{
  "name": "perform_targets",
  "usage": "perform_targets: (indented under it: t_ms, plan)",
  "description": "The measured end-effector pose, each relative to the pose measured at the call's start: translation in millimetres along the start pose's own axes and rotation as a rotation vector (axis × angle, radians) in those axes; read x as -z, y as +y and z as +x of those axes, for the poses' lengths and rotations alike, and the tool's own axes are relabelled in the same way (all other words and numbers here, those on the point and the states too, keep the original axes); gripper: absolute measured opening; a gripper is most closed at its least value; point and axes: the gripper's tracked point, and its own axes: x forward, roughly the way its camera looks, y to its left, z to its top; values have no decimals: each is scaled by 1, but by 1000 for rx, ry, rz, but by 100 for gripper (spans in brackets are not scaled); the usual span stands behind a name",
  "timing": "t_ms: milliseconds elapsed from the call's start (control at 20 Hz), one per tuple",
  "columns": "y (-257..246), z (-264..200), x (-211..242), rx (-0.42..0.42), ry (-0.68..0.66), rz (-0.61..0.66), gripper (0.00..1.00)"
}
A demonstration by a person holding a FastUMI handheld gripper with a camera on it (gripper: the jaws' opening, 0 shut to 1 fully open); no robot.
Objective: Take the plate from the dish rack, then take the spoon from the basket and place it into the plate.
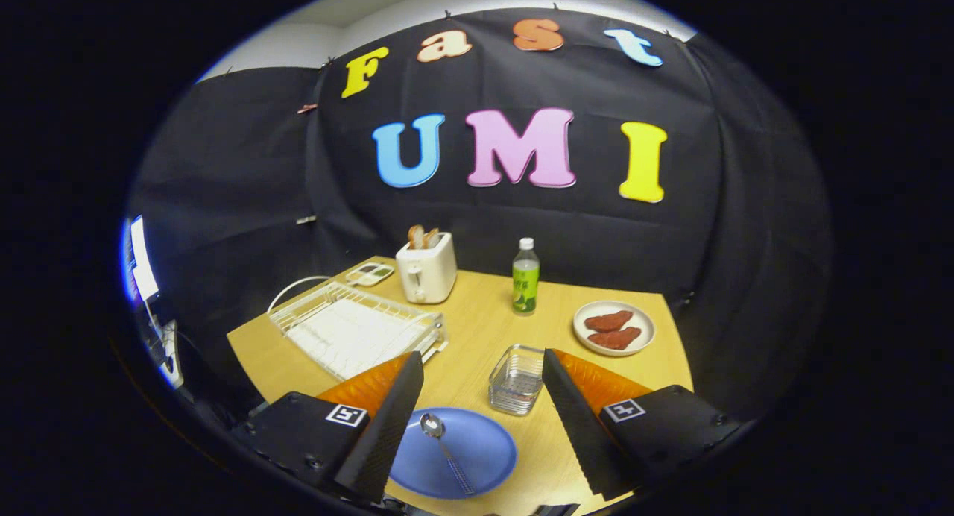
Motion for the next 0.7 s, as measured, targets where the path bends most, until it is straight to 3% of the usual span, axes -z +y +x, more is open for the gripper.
perform_targets:
  t_ms: [350, 700]
  plan:
    - [-16, -60, -67, 301, -197, 34, 99]
    - [-14, -103, -54, 436, -212, 73, 98]
